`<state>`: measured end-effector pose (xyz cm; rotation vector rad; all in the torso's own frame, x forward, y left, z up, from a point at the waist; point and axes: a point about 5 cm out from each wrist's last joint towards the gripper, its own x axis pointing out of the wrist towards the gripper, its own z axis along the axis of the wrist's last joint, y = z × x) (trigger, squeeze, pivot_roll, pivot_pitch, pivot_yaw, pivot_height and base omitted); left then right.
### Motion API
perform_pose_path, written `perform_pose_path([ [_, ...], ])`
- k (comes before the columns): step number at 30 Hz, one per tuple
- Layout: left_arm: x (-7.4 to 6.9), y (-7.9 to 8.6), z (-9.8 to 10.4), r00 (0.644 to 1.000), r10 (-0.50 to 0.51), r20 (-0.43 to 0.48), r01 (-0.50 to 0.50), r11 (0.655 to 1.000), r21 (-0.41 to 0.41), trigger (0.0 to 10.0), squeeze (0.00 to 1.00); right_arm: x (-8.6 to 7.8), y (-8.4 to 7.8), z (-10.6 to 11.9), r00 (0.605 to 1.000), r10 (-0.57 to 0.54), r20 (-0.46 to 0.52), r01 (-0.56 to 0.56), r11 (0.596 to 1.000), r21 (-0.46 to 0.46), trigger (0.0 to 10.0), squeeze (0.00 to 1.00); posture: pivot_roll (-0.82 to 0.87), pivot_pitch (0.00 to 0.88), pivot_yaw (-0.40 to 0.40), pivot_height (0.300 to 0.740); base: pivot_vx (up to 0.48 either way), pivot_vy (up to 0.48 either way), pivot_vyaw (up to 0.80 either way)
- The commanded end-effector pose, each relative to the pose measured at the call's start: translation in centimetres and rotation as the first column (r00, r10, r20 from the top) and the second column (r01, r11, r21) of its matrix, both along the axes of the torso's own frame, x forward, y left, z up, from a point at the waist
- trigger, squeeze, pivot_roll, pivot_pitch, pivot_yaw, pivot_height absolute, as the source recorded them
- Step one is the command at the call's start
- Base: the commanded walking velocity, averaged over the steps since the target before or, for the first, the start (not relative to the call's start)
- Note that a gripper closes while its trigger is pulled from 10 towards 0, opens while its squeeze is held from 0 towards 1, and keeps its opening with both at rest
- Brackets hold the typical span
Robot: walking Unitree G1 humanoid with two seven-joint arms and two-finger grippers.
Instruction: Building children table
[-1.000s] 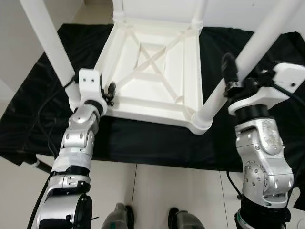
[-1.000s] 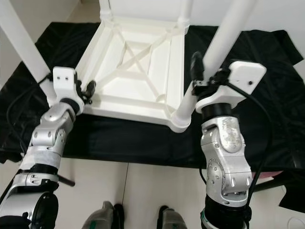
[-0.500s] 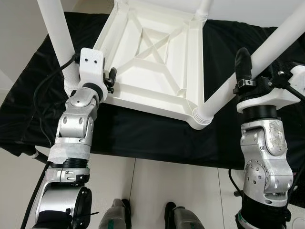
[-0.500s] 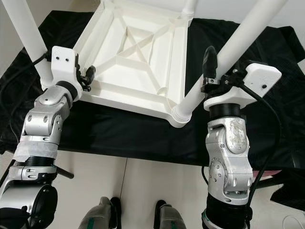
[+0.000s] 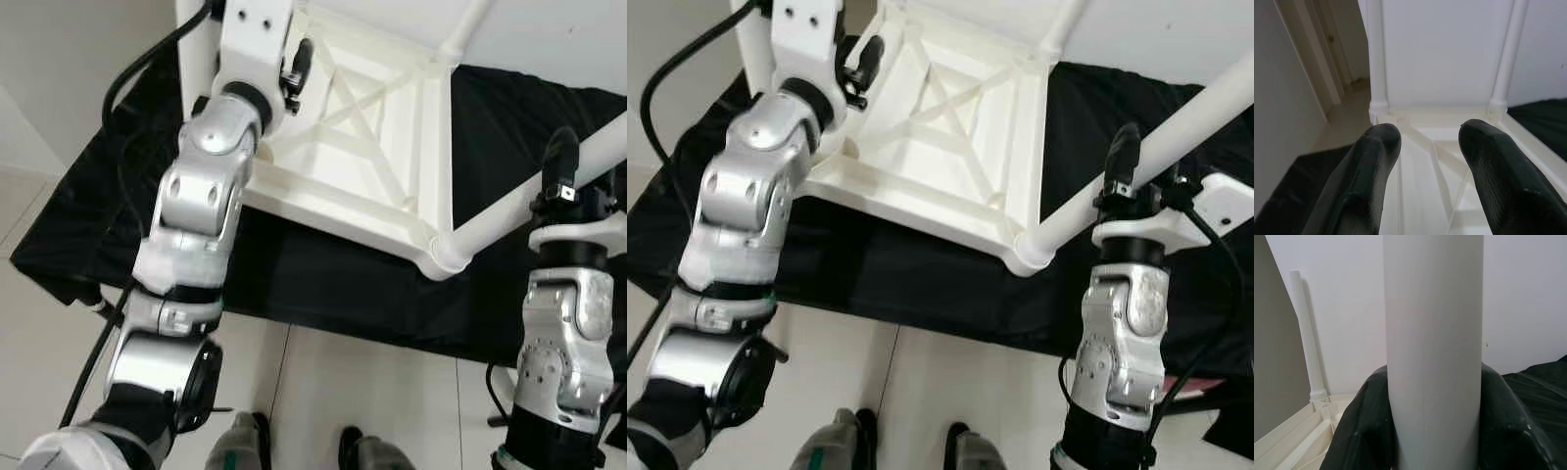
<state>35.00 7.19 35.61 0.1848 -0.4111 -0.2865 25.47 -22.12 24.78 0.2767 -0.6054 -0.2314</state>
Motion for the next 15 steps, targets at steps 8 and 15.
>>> perform_pose_path([
  [8,0.1,-1.7,2.3,1.0,-0.003,0.031,0.004,1.0,-0.029,10.0,0.0,-2.6,-8.3,-15.6,0.749,-0.215,-0.626,0.504,0.799,0.328,0.0,0.0,0.0,0.249,0.153,0.74,0.0,0.0,0.0],
  [15,0.1,-3.6,3.2,0.997,-0.079,0.023,0.079,0.997,-0.025,10.0,0.0,-3.2,-8.6,-17.4,0.749,-0.16,-0.643,0.492,0.785,0.377,0.0,0.0,0.01,0.247,0.164,0.74,0.0,0.0,0.0],
])
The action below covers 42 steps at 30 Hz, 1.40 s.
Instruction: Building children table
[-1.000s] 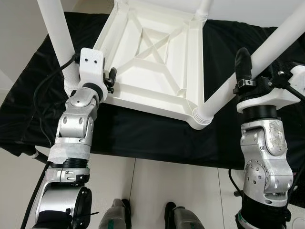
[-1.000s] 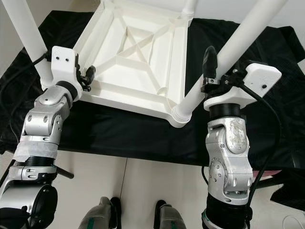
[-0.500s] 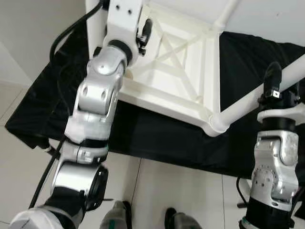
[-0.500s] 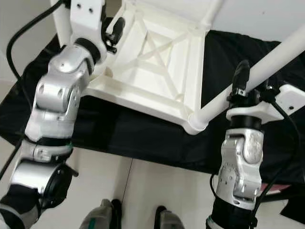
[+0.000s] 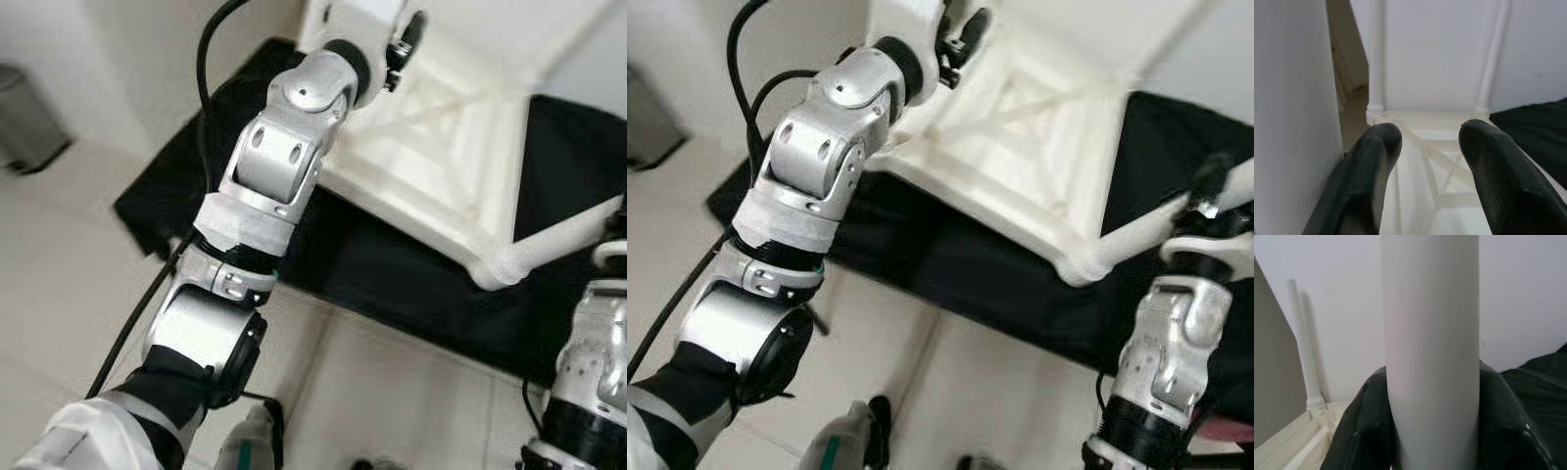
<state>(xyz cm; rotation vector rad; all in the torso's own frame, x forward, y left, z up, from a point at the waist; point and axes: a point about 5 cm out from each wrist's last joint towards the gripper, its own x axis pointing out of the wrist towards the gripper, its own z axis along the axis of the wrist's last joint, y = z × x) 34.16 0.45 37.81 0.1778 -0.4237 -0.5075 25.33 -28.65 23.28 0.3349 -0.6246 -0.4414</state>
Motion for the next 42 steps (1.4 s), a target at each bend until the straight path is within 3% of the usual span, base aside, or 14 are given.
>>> perform_pose_path([
  [1,1.0,2.6,1.2,0.993,0.116,0.017,-0.115,0.991,-0.068,10.0,0.0,-2.9,-2.1,-16.2,0.829,0.011,-0.559,0.283,0.853,0.438,0.0,0.0,0.01,0.245,0.164,0.74,0.0,0.0,0.0],
  [6,1.0,2.3,1.2,0.996,0.091,0.008,-0.09,0.993,-0.072,10.0,0.0,-2.1,-1.4,-16.0,0.852,0.071,-0.518,0.22,0.851,0.478,0.0,0.0,0.01,0.25,0.173,0.74,0.0,0.0,0.0],
  [10,1.0,1.2,-0.4,0.998,-0.012,-0.062,0.01,0.999,-0.032,10.0,0.0,-1.3,-0.4,-15.6,0.866,0.11,-0.489,0.171,0.853,0.493,0.0,0.0,0.01,0.263,0.18,0.74,0.0,0.0,0.0],
  [11,0.9,0.7,-1.7,0.992,-0.064,-0.108,0.064,0.998,0.003,10.0,0.0,-1.5,-0.5,-16.3,0.868,0.124,-0.48,0.184,0.818,0.545,0.0,0.0,0.01,0.266,0.18,0.74,0.0,0.0,0.0],
  [14,0.9,0.7,-1.7,0.992,-0.064,-0.108,0.064,0.998,0.003,10.0,0.0,-1.5,-0.5,-16.3,0.868,0.124,-0.48,0.184,0.818,0.545,0.0,0.0,0.01,0.266,0.18,0.74,0.0,0.0,0.0],
  [16,0.2,-0.6,-4.3,0.966,-0.164,-0.2,0.177,0.983,0.05,10.0,0.0,-2.2,-1.1,-17.9,0.873,0.137,-0.468,0.221,0.744,0.63,0.0,0.0,0.01,0.278,0.194,0.74,0.0,0.0,0.0],
  [17,-0.5,-1.6,-5.7,0.942,-0.216,-0.258,0.238,0.97,0.056,10.0,0.0,-2.6,-1.5,-18.5,0.869,0.143,-0.474,0.23,0.732,0.642,0.0,0.0,0.01,0.28,0.195,0.74,0.0,0.0,0.0],
  [21,-1.4,-2.9,-7.1,0.914,-0.267,-0.306,0.299,0.952,0.062,10.0,0.0,-2.9,-1.8,-19.0,0.862,0.15,-0.484,0.233,0.731,0.642,0.0,0.0,0.02,0.284,0.202,0.74,0.0,0.0,0.0],
  [24,-2.5,-5.0,-8.7,0.885,-0.314,-0.345,0.365,0.927,0.091,10.0,0.0,-1.1,-0.4,-17.9,0.855,0.226,-0.466,0.126,0.782,0.61,0.0,0.0,0.02,0.289,0.218,0.74,0.0,0.0,0.0],
  [29,-2.7,-5.3,-8.8,0.876,-0.329,-0.352,0.384,0.919,0.095,10.0,0.0,0.4,1.2,-16.8,0.851,0.308,-0.426,0.007,0.804,0.595,0.0,0.0,0.01,0.289,0.222,0.74,0.0,0.0,0.0],
  [30,-2.7,-5.3,-8.7,0.875,-0.331,-0.352,0.385,0.918,0.095,10.0,0.0,1.0,1.8,-16.3,0.844,0.34,-0.415,-0.038,0.809,0.586,10.0,0.0,0.01,0.289,0.222,0.74,0.0,0.0,0.0],
  [39,-2.6,-5.0,-8.3,0.879,-0.317,-0.355,0.362,0.93,0.065,10.0,0.0,3.6,3.9,-14.5,0.8,0.466,-0.377,-0.199,0.8,0.567,10.0,0.0,0.01,0.288,0.216,0.74,0.0,0.0,0.0],
  [41,-2.4,-5.0,-8.4,0.881,-0.306,-0.361,0.346,0.937,0.052,10.0,0.0,4.1,4.5,-14.1,0.784,0.497,-0.372,-0.237,0.794,0.56,10.0,0.0,0.02,0.29,0.207,0.74,0.0,0.0,0.0],
  [42,-2.3,-5.0,-8.6,0.873,-0.305,-0.38,0.333,0.943,0.006,10.0,0.0,4.5,5.5,-13.5,0.755,0.539,-0.375,-0.309,0.795,0.521,10.0,0.0,0.02,0.292,0.207,0.74,0.0,0.0,0.0],
])
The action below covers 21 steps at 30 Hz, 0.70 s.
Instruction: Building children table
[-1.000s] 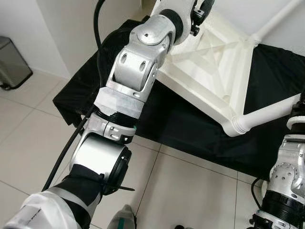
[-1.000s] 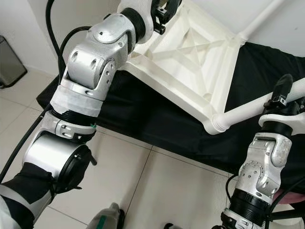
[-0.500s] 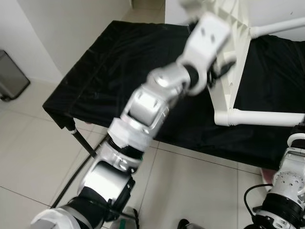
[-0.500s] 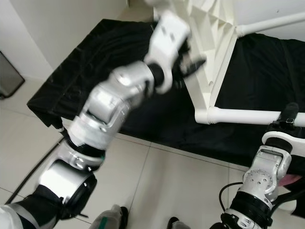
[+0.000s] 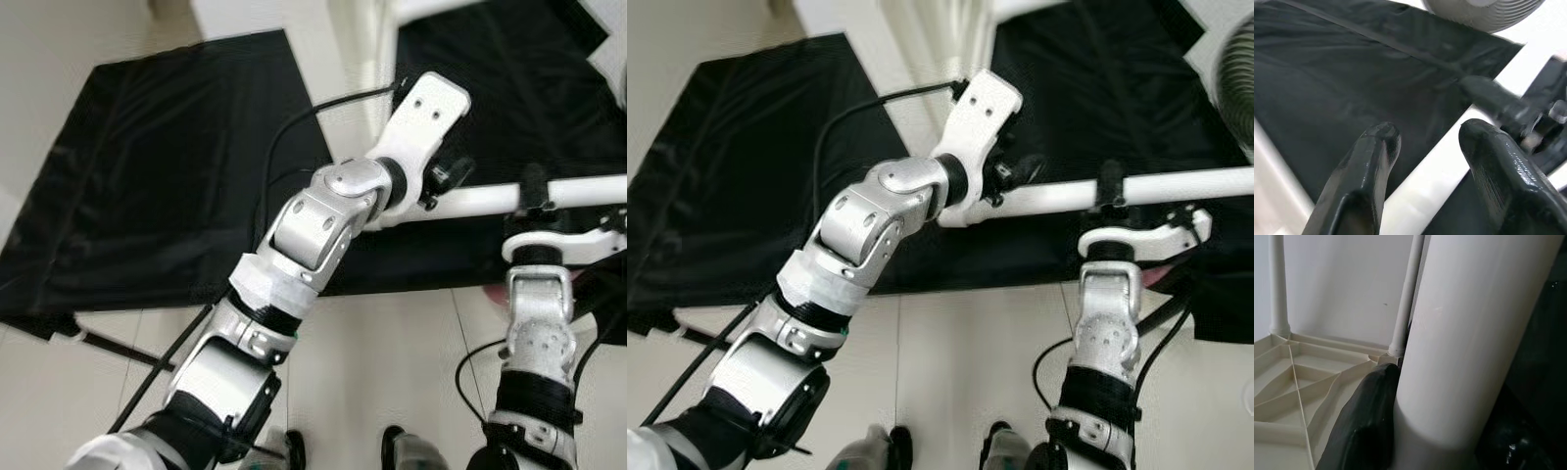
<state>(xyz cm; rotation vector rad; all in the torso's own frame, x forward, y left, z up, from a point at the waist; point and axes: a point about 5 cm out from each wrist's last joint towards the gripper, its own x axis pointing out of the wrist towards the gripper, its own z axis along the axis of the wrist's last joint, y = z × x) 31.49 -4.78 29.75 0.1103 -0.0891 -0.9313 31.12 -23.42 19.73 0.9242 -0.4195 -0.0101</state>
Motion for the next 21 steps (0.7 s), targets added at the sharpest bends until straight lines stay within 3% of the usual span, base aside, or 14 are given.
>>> perform_pose_path([
  [1,0.4,0.2,-0.6,0.996,0.067,-0.052,-0.068,0.997,-0.027,10.0,0.0,-1.2,0.5,-9.8,0.86,0.006,-0.51,-0.092,0.985,-0.143,10.0,0.0,0.02,0.292,0.207,0.74,0.0,0.0,0.0],
  [9,0.8,0.3,-1.5,0.989,0.066,-0.133,-0.074,0.996,-0.056,10.0,0.0,-0.5,2.9,-8.9,0.879,0.123,-0.461,-0.237,0.951,-0.198,10.0,0.0,0.02,0.294,0.197,0.74,0.0,0.0,0.0],
  [10,0.8,0.3,-1.7,0.988,0.065,-0.142,-0.074,0.995,-0.06,10.0,0.0,-0.4,3.2,-8.8,0.878,0.146,-0.455,-0.257,0.947,-0.193,10.0,0.72,0.02,0.294,0.197,0.74,0.0,0.0,0.0],
  [11,0.8,0.4,-1.7,0.987,0.065,-0.147,-0.075,0.995,-0.064,10.0,0.0,-0.2,3.4,-8.9,0.872,0.148,-0.467,-0.267,0.943,-0.198,10.0,1.0,0.02,0.295,0.192,0.74,0.0,0.0,0.0],
  [14,0.9,0.6,-1.7,0.986,0.067,-0.152,-0.078,0.994,-0.072,10.0,0.0,0.0,3.5,-8.9,0.872,0.163,-0.462,-0.278,0.941,-0.194,10.0,1.0,0.02,0.294,0.183,0.74,0.0,0.0,0.0],
  [16,1.1,0.9,-1.5,0.985,0.073,-0.156,-0.087,0.993,-0.085,10.0,0.06,0.0,3.4,-9.0,0.865,0.163,-0.474,-0.285,0.938,-0.199,10.0,1.0,0.03,0.294,0.174,0.74,0.0,0.0,0.0],
  [21,1.1,1.1,-1.4,0.985,0.08,-0.152,-0.094,0.992,-0.089,10.0,0.0,0.0,3.4,-9.0,0.865,0.165,-0.474,-0.293,0.933,-0.21,10.0,1.0,0.03,0.293,0.166,0.74,0.0,0.0,0.0],
])
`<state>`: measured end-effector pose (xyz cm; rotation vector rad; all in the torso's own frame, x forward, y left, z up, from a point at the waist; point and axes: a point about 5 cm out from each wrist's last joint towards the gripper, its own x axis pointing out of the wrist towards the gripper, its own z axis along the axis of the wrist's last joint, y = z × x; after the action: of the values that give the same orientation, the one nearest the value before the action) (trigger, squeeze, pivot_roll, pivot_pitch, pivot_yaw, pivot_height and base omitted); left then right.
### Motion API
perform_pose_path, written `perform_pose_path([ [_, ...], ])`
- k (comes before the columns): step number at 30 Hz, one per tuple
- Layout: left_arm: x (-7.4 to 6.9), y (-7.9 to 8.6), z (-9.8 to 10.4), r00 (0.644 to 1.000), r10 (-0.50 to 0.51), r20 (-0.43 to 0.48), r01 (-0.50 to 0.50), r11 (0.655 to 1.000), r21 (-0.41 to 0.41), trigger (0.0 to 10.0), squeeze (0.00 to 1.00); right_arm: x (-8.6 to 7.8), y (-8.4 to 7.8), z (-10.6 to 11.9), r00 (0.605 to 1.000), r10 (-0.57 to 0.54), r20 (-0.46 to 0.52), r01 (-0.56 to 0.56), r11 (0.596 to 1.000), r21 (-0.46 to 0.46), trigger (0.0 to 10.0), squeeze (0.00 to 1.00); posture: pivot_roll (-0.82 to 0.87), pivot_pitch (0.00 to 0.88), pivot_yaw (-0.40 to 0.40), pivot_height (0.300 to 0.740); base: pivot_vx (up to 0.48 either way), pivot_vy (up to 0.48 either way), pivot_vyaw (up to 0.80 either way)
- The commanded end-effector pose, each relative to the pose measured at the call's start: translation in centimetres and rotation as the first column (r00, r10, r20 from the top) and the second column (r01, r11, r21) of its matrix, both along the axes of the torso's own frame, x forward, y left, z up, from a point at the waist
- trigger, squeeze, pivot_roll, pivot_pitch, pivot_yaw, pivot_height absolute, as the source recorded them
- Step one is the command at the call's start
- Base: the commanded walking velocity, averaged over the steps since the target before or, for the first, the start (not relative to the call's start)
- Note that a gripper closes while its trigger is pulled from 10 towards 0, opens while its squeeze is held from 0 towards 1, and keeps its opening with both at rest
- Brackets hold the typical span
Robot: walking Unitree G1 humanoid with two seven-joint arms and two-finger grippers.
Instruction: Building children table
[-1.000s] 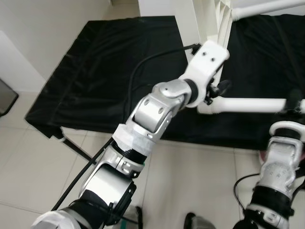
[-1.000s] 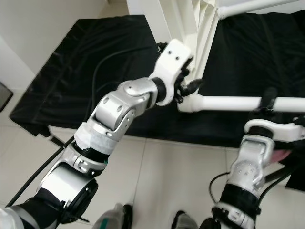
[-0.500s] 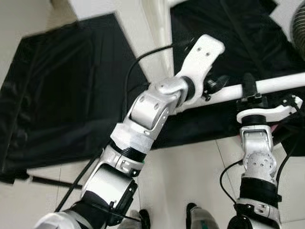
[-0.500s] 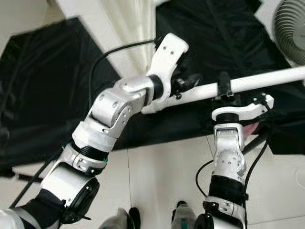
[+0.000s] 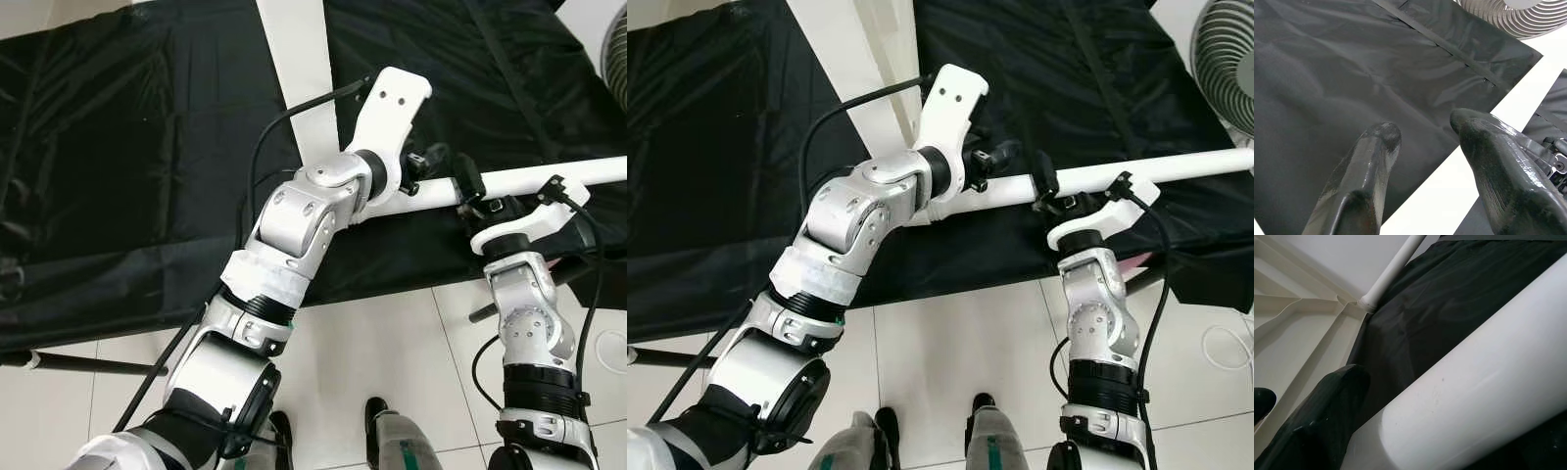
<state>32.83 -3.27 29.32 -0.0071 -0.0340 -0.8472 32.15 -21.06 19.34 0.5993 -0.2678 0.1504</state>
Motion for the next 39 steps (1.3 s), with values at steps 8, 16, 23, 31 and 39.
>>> perform_pose_path([
  [8,-0.7,0.1,-0.7,0.999,-0.032,-0.03,0.03,0.998,-0.06,10.0,0.0,-2.6,1.4,-7.1,0.953,0.087,-0.29,-0.082,0.996,0.031,10.0,0.0,0.01,0.28,0.136,0.74,0.0,0.0,0.0],
  [16,-2.8,0.1,-5.4,0.955,-0.296,0.006,0.291,0.943,0.159,10.0,0.0,-2.3,1.1,-6.4,0.959,0.093,-0.267,-0.095,0.995,0.006,10.0,0.0,0.0,0.296,0.137,0.74,0.0,0.0,0.0],
  [23,-1.9,0.0,-6.0,0.958,-0.273,0.087,0.234,0.921,0.311,10.0,1.0,-2.0,0.8,-5.6,0.964,0.094,-0.249,-0.102,0.995,-0.019,10.0,0.0,0.0,0.308,0.149,0.74,0.0,0.0,0.0],
  [31,-1.0,0.1,-5.2,0.959,-0.193,0.21,0.105,0.924,0.368,10.0,0.0,-2.6,0.8,-5.1,0.971,0.093,-0.222,-0.1,0.995,-0.022,10.0,0.0,0.0,0.317,0.159,0.74,0.0,0.0,0.0],
  [39,0.3,-0.4,-4.8,0.942,-0.066,0.329,-0.074,0.915,0.396,10.0,0.0,-3.9,1.7,-3.3,0.983,0.15,-0.104,-0.146,0.988,0.046,10.0,0.0,-0.01,0.333,0.166,0.74,0.0,0.0,0.0],
])
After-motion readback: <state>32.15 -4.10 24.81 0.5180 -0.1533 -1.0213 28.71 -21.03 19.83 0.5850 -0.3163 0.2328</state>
